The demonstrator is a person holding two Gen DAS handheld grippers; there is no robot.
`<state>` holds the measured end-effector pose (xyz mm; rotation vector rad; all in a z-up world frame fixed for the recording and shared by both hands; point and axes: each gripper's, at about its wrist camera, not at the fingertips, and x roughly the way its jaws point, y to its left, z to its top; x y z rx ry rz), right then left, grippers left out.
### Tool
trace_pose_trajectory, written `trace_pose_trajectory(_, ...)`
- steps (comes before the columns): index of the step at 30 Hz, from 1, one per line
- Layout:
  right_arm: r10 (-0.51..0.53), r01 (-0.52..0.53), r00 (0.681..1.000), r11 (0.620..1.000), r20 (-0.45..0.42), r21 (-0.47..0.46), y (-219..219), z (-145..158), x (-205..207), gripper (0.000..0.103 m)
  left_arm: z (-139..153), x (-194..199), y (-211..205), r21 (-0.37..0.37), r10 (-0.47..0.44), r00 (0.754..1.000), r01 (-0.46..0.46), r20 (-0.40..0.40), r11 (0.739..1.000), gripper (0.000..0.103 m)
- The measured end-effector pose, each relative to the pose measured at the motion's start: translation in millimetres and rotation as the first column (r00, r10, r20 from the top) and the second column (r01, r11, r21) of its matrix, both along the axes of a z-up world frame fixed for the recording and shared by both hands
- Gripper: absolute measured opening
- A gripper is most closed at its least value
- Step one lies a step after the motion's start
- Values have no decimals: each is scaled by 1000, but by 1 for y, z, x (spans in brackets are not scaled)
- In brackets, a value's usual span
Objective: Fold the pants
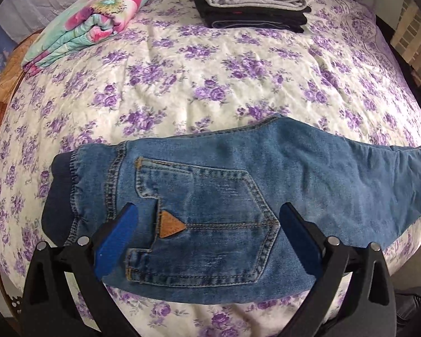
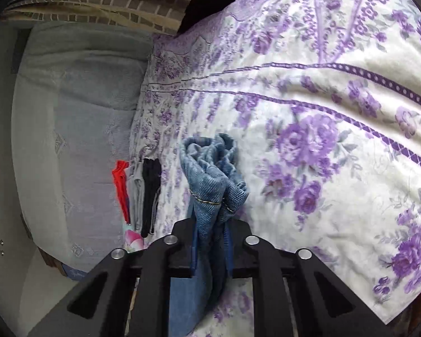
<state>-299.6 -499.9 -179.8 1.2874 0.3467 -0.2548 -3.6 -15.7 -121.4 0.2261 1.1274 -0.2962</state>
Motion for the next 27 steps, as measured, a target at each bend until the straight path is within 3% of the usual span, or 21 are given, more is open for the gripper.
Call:
trace_pose_trajectory(2, 73, -75, 997, 987, -16, -141, 11, 38, 18, 14, 5, 0, 14, -16, 30, 999, -30, 14, 999, 98)
trace_pose_trajectory(4, 146, -151, 988, 949, -40, -275, 26, 78, 41, 14, 10, 0, 27, -28, 55, 998, -55, 30, 998, 98)
trace_pose_trajectory(6, 220, -229, 973, 880, -69, -415, 48, 115, 68, 14, 15, -1, 43, -43, 86, 995, -84, 41, 996, 98)
trace_pose_trajectory(8, 297, -309, 948, 775, -113, -552, 82, 145, 96, 14, 19, -3, 59, -58, 117, 992, -114, 48, 992, 98)
trace_pose_trajectory(10, 371, -393, 910, 633, -185, -667, 124, 163, 123, 14, 21, -6, 77, -71, 148, 988, -145, 51, 987, 98)
trace_pose_trajectory(13, 475, -530, 809, 336, -345, -779, 204, 157, 160, 14, 19, -11, 103, -86, 198, 979, -194, 41, 977, 98)
trace_pose_trajectory(18, 568, -672, 574, -87, -590, -736, 323, 82, 177, 13, 9, -18, 137, -108, 266, 964, -264, 7, 959, 98)
trace_pose_trajectory(19, 567, -696, 523, -145, -636, -703, 340, 67, 172, 13, 7, -19, 141, -111, 275, 962, -273, 3, 956, 98)
trace_pose_trajectory(21, 552, -740, 456, -201, -698, -642, 356, 38, 172, 13, 4, -21, 148, -115, 291, 957, -289, -4, 950, 98)
trace_pose_trajectory(23, 547, -752, 432, -221, -717, -621, 359, 30, 170, 14, 2, -22, 151, -121, 303, 953, -302, -12, 946, 98)
trace_pose_trajectory(25, 558, -781, 396, -212, -729, -587, 359, 40, 172, 17, 0, -22, 153, -129, 310, 951, -310, -21, 942, 98)
trace_pose_trajectory(27, 648, -820, 334, -158, -684, -550, 353, 59, 173, 35, -1, -22, 152, -134, 315, 949, -316, -26, 939, 98)
